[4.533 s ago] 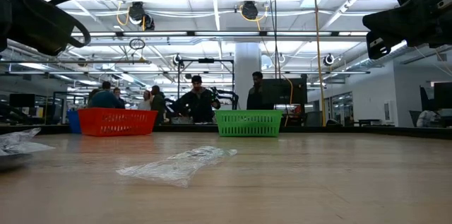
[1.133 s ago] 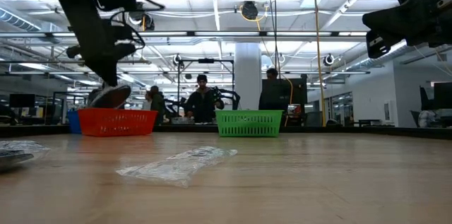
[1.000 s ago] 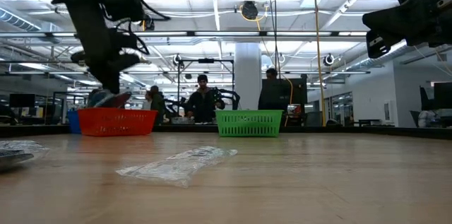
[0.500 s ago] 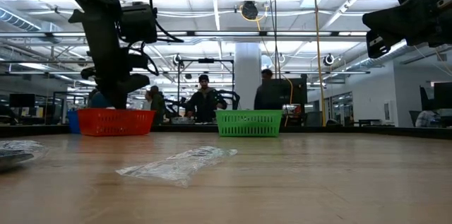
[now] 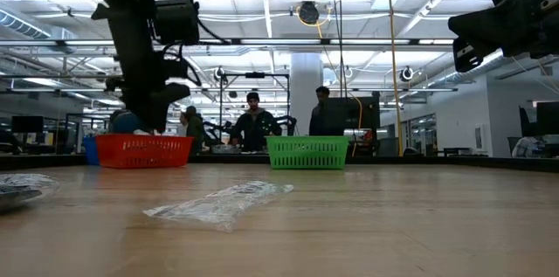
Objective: Pick & Place Travel size toiletries
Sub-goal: Put the black hairbrush into the red bin
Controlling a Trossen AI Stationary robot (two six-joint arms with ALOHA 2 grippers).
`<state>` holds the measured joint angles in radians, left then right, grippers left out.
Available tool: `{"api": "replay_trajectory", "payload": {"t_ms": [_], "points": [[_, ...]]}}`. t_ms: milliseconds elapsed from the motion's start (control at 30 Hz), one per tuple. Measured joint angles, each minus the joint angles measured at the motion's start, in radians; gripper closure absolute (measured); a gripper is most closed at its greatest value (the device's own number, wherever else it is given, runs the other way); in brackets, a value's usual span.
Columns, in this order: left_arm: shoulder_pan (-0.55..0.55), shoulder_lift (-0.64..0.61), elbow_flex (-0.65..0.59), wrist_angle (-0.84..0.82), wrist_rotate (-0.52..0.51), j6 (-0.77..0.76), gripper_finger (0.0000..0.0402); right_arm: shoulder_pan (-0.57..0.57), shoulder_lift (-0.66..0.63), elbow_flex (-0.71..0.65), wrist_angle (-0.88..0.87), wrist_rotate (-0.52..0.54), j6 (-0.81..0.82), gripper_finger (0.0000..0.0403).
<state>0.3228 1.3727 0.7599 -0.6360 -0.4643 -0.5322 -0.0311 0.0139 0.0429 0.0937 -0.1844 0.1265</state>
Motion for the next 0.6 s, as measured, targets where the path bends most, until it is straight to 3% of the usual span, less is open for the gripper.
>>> {"api": "replay_trajectory", "payload": {"t_ms": [300,600], "points": [[-0.088,0.000,0.228,-0.259,0.003,0.015,0.0207,0.000,0.000,0.000,0.000,0.000,0.000,0.0403],[-0.411,0.000,0.425,-0.340,0.060,-0.034,0.0224,0.000,0.000,0.000,0.000,0.000,0.000,0.0403]]}}
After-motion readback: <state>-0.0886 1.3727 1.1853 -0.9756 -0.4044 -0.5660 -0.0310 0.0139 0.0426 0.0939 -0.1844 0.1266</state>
